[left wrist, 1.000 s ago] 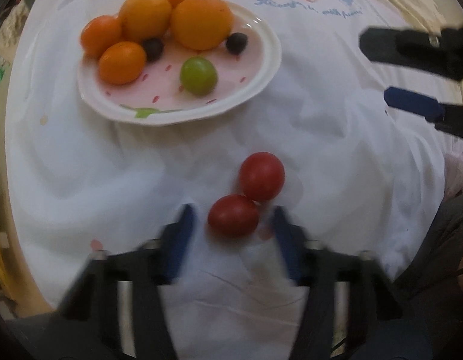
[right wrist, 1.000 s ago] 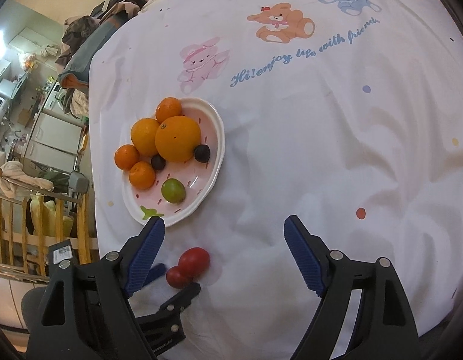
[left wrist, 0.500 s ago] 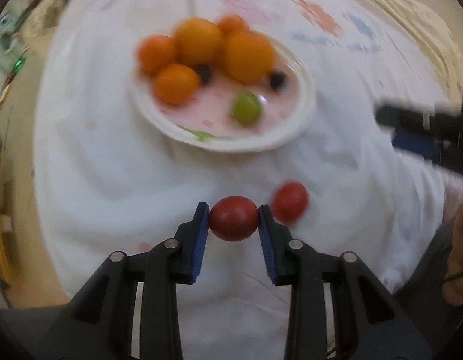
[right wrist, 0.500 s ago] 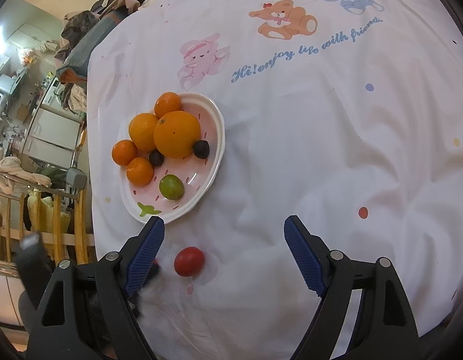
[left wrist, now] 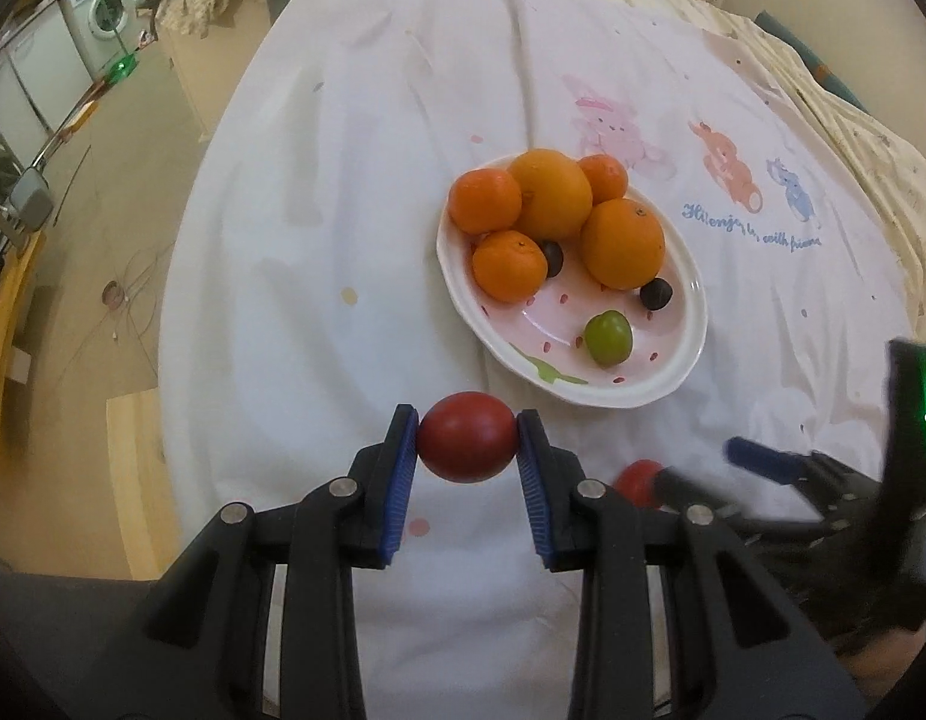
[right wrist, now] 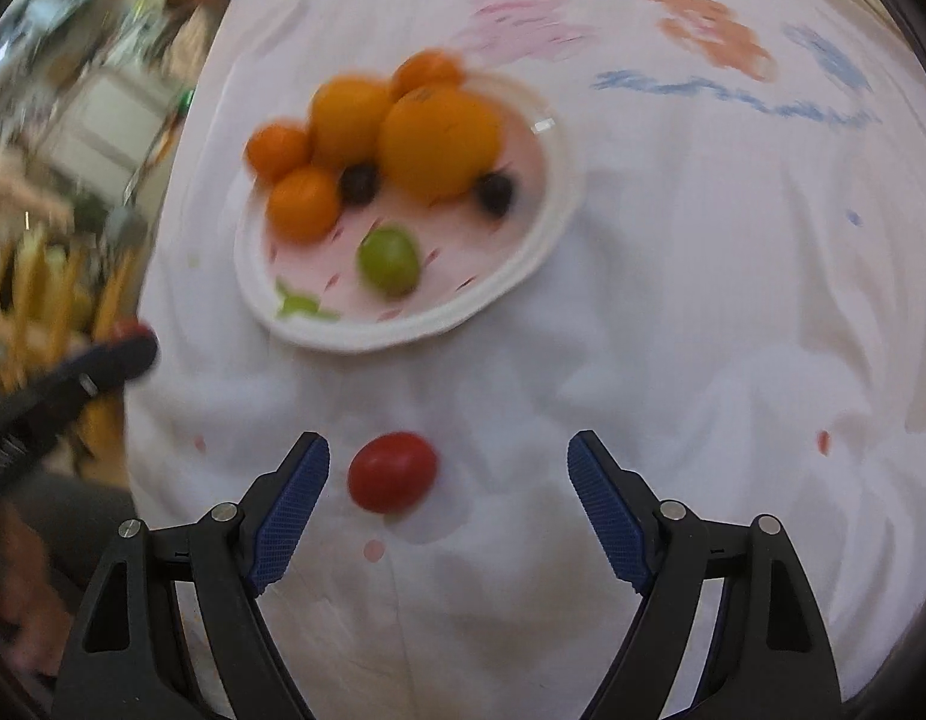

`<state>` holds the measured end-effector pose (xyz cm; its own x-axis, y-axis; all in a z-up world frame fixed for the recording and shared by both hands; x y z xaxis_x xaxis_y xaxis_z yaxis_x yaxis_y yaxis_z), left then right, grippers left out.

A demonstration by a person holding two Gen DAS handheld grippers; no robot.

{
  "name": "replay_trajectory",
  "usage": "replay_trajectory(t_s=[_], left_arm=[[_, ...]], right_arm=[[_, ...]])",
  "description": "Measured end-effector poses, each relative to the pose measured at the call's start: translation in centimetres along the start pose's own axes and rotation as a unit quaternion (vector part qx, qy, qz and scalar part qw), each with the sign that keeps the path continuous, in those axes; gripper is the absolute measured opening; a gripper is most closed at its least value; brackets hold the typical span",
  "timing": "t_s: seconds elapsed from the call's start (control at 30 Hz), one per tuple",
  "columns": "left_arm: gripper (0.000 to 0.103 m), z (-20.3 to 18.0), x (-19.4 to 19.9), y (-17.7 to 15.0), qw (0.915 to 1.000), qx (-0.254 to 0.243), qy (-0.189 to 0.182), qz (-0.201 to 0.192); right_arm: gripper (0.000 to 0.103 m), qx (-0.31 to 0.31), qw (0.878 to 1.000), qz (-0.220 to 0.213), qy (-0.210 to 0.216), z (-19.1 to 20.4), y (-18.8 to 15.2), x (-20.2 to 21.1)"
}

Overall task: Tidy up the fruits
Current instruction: 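Grasp the other red tomato with the right tool while the left tool holds its tomato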

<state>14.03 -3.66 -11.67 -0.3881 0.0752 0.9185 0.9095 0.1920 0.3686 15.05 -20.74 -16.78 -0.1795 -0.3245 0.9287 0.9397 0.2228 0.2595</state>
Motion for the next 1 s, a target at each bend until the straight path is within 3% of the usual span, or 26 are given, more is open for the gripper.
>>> replay_trajectory(t_s=[0.23,0.37,0.77,1.0], left_arm=[[0.029,1.0,0.6,-0.1,0.9999,0.011,-0.007,0.003],[0.029,1.1,0.7,0.0,0.9999,0.015,-0.008,0.003],[0.029,-0.5,0.9,0.6,0.9999,0.010,-0.005,-0.001],[0.029,-0.5,1.4,2.3,0.9998,0.003,-0.019,0.002]], right_arm=[[0.072,0.084,0.996,0.018,-0.016,2.8,-0.7,-1.9],[0.040,0.107,0.993,0.028,-0.029,3.0,-1.0,-2.3],[0.040,0.052,0.998,-0.037,0.022,0.9,-1.1,3.6],[0.040,0.029,0.994,-0.096,0.041,-0.8,1.9,8.3]])
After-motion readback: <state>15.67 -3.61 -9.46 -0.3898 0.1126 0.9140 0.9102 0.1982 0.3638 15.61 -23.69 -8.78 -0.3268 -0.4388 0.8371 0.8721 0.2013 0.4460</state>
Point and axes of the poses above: each gripper's, at about its wrist camera, not at the fingertips, and x roughly against the way its jaws point, z to its left, y to its top, the point moved 5 cm from there along -x, roughly the way its jaws point
